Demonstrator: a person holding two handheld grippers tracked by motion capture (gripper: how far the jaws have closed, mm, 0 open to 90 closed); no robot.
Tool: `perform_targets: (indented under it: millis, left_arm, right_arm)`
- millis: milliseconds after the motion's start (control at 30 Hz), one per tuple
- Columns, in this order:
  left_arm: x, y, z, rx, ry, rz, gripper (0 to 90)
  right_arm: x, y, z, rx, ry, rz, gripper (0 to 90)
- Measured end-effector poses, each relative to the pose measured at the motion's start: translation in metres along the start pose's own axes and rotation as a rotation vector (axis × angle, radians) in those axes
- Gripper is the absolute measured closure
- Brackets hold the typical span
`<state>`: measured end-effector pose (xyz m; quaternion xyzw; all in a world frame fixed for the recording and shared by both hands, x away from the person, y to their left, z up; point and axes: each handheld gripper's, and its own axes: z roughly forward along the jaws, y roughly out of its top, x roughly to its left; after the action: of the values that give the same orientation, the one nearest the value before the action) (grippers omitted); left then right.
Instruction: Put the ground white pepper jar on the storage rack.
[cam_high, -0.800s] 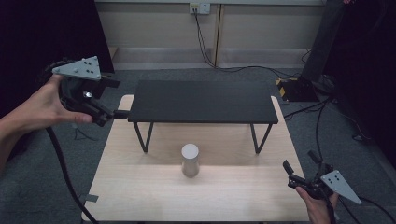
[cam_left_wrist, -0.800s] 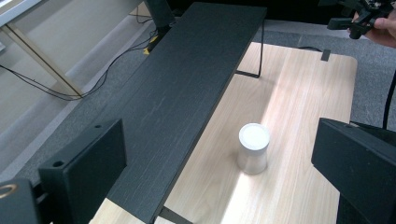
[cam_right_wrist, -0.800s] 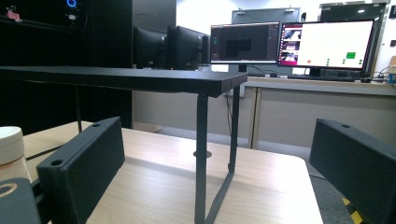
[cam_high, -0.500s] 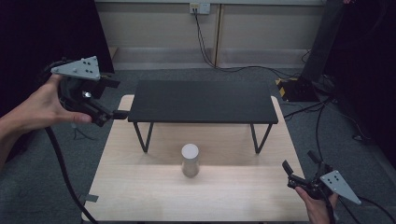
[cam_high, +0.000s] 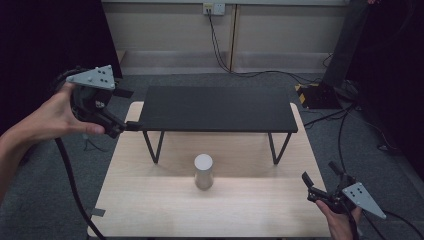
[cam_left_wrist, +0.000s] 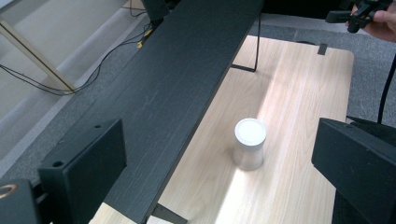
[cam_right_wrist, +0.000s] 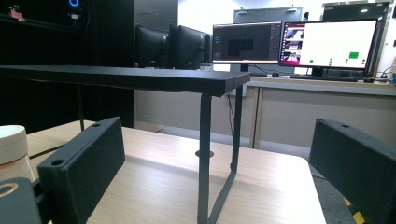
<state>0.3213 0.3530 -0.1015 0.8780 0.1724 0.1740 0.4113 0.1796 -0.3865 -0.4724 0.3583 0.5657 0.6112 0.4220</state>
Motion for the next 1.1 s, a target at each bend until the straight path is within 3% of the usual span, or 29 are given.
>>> perform_targets:
  millis: [433, 867, 1100]
  left_arm:
    - [0.001, -0.003, 0.03, 0.02, -0.04, 0.008, 2.5]
    - [0.002, -0.024, 0.073, 0.05, -0.1, -0.015, 2.5]
    - [0.001, -0.029, 0.099, 0.081, -0.139, -0.001, 3.0]
  right_arm:
    - [0.001, 0.0, 0.0, -0.001, 0.003, 0.001, 3.0]
    - [0.0, 0.0, 0.0, 0.0, 0.001, 0.0, 3.1]
    - [0.0, 0.0, 0.0, 0.002, 0.001, 0.0, 3.2]
